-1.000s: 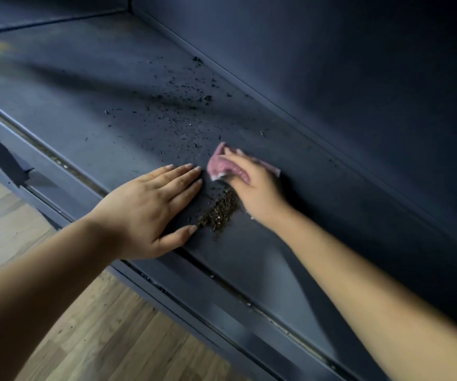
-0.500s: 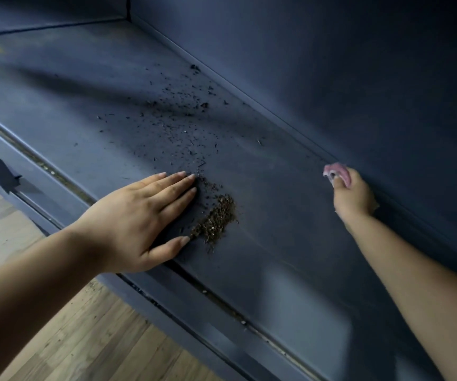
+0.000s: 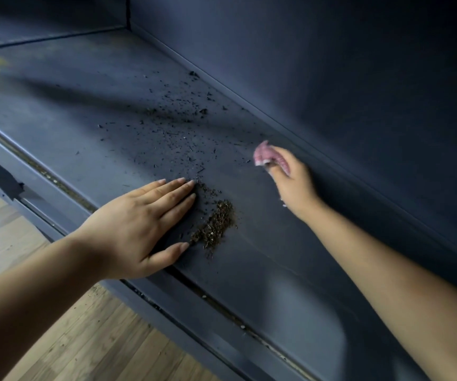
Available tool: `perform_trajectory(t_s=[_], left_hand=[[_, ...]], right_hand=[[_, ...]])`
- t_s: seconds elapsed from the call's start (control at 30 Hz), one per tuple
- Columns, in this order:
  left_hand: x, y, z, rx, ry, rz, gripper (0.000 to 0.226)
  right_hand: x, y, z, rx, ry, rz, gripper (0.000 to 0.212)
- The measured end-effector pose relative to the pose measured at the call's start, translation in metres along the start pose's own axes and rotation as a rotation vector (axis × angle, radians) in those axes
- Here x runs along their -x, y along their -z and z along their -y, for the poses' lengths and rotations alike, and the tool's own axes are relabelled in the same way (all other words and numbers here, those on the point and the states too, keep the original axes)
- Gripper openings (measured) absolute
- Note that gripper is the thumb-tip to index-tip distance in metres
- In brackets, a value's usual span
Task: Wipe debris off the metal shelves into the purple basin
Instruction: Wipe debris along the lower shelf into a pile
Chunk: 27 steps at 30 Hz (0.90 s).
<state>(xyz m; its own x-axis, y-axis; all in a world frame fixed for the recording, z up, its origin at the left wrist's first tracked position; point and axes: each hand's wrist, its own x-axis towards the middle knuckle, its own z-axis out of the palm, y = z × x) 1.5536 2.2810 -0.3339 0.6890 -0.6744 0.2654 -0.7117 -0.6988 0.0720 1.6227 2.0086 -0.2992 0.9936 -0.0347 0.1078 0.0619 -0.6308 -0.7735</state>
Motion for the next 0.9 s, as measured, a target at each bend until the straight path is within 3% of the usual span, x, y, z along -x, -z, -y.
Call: perform_trajectory(t_s=[0.13,0.2,0.37,0.63,0.7,0.8,0.9], left_hand=[[0.000,0.000,0.000,0.006,-0.001,-0.001,0.076],[0.001,-0.001,0.000,0.004,-0.005,-0.002,0.076],[0.001,-0.002,0.001,0.015,-0.003,-0.014,0.076],[0.001,-0.003,0.001,0.003,-0.006,-0.023,0.076],[0.001,-0.003,0.002,0.000,-0.015,-0.025,0.076],[0.001,-0.005,0.003,0.001,-0.016,-0.023,0.076],[0.002,-0.006,0.002,0.011,-0.012,-0.031,0.075]], right_hand=[[-0.009,0.039,-0.034,0.332,-0.252,-0.421,0.021],[-0.012,0.050,-0.047,0.426,-0.415,-0.482,0.021],[-0.027,0.040,-0.042,0.508,-0.411,-0.395,0.021],[-0.054,-0.013,0.013,0.127,-0.196,-0.050,0.022],[-0.054,-0.012,0.014,0.062,-0.173,-0.084,0.025],[-0.064,0.003,0.001,0.068,-0.194,-0.320,0.024],[-0.071,0.008,-0.010,0.060,-0.305,-0.303,0.025]])
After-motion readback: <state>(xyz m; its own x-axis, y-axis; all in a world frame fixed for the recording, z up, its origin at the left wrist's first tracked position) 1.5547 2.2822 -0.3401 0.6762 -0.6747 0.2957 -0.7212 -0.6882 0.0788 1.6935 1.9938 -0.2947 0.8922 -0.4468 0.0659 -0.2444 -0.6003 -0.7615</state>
